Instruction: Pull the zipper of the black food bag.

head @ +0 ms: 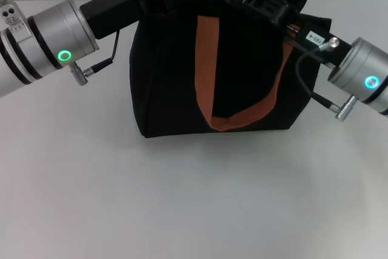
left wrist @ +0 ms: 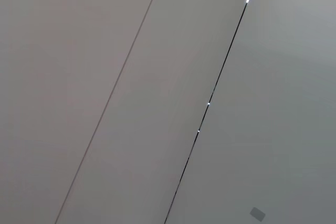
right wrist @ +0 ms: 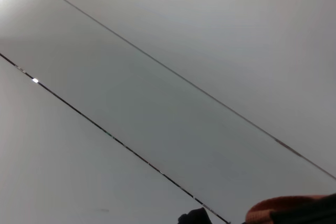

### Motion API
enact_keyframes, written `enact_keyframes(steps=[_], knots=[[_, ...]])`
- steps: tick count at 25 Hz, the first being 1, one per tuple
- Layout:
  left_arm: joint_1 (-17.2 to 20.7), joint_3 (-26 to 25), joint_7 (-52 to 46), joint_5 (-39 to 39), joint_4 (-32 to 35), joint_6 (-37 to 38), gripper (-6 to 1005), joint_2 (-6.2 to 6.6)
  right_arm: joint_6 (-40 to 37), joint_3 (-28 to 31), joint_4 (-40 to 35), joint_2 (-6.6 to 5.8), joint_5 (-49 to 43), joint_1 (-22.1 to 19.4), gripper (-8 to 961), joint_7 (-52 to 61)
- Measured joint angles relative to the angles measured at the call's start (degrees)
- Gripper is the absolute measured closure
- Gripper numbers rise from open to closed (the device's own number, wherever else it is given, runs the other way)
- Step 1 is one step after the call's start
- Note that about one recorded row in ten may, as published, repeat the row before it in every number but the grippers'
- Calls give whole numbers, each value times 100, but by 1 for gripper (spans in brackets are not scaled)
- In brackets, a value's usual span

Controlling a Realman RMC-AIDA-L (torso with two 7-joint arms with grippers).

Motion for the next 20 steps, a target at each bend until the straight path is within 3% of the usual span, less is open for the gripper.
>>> enact_keyframes(steps=[20], knots=[[-28, 2, 88, -83, -92, -71, 948, 0, -154, -170, 12, 14, -39, 69, 459, 587]])
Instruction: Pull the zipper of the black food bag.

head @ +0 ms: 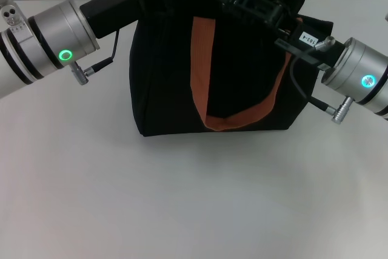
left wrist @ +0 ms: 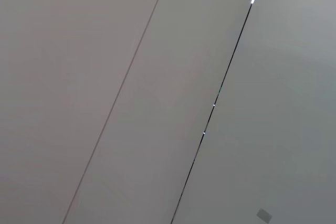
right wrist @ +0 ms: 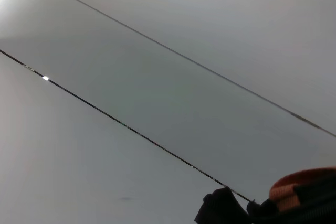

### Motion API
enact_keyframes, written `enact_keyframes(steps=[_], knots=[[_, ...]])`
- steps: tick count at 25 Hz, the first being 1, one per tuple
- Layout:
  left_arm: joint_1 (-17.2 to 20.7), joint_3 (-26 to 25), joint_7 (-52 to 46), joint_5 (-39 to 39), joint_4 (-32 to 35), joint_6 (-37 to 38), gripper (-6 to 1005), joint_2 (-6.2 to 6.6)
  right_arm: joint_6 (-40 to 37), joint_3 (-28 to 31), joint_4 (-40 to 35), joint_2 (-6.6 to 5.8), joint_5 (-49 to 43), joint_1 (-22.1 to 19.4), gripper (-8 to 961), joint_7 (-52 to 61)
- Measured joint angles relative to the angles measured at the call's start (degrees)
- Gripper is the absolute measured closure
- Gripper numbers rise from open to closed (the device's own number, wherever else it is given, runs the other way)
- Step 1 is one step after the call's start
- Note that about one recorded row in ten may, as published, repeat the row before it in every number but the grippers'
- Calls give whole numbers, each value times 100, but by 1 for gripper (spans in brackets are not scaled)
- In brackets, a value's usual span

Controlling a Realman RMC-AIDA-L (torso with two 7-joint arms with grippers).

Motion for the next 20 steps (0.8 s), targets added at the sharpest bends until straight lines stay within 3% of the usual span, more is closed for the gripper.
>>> enact_keyframes(steps=[20], knots=[[0, 77, 82, -94, -55, 32, 948, 0, 84, -5, 3, -1, -12, 127, 463, 233]])
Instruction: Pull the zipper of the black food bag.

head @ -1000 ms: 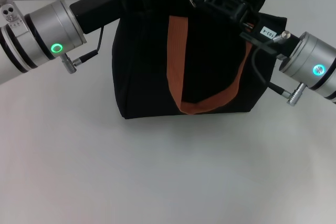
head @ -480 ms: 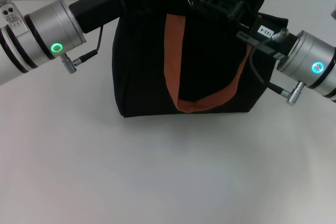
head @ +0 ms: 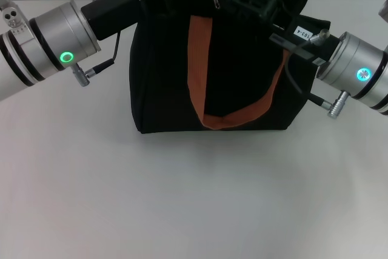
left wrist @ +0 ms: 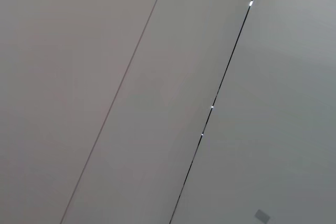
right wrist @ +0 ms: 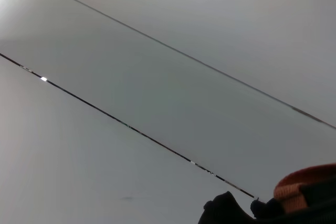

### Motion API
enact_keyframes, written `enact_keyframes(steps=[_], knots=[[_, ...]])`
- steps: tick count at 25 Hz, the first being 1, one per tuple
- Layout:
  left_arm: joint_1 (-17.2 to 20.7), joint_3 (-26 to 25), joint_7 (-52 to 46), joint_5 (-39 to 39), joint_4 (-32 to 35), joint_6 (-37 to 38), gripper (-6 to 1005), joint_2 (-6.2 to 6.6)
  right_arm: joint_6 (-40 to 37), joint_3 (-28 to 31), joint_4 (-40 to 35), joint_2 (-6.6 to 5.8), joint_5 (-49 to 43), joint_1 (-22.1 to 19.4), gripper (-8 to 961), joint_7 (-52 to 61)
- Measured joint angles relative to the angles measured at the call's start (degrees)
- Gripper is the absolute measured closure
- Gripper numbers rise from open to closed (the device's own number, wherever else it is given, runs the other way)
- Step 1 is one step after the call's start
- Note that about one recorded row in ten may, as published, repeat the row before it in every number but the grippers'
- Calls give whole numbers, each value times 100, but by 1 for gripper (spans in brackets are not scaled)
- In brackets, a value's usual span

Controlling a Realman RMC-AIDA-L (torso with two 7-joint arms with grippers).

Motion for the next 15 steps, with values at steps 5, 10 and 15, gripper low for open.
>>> enact_keyframes(steps=[5, 10, 15], knots=[[0, 2, 7, 0, -2, 4, 948, 0, 43, 1, 21, 0, 0, 0, 465, 26], [0, 2, 17, 0, -2, 6, 949, 0, 169, -62, 16, 0, -9, 12, 466, 29], [0, 1, 59, 0, -2, 14, 949, 0, 211, -208, -15, 0, -16, 71, 537, -25]])
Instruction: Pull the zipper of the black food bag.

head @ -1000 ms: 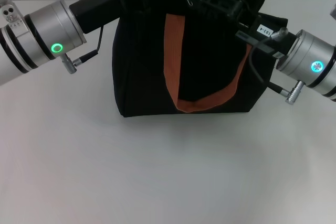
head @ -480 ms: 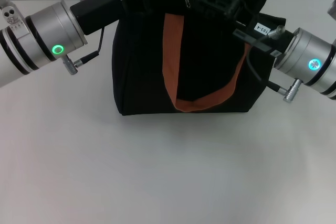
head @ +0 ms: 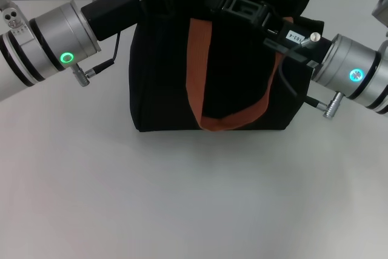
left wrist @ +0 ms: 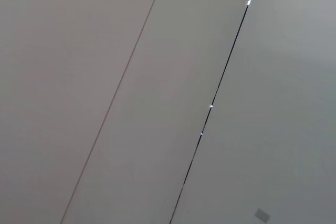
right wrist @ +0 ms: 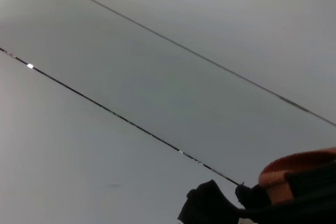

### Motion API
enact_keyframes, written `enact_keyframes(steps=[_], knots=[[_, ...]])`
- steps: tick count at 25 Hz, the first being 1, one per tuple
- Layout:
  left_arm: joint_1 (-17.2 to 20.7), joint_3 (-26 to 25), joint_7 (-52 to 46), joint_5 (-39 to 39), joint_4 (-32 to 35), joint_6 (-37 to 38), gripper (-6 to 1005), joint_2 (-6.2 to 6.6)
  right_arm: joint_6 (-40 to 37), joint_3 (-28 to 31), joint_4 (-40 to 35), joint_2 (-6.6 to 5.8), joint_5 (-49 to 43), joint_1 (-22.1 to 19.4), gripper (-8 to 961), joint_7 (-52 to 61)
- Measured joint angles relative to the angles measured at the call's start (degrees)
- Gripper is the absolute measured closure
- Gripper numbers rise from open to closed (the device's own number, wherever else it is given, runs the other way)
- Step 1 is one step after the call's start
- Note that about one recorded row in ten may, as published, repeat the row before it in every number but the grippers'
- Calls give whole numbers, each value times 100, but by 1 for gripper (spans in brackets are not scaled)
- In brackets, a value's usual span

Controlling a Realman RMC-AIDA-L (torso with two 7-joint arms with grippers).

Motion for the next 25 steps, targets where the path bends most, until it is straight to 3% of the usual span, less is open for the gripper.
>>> enact_keyframes(steps=[13, 25], knots=[[-10, 1, 7, -1, -2, -32, 949, 0, -54, 5, -85, 0, 19, -13, 954, -22], [-6, 1, 10, -41, -8, -24, 948, 0, -62, -3, -263, -14, 30, -108, 955, -38]])
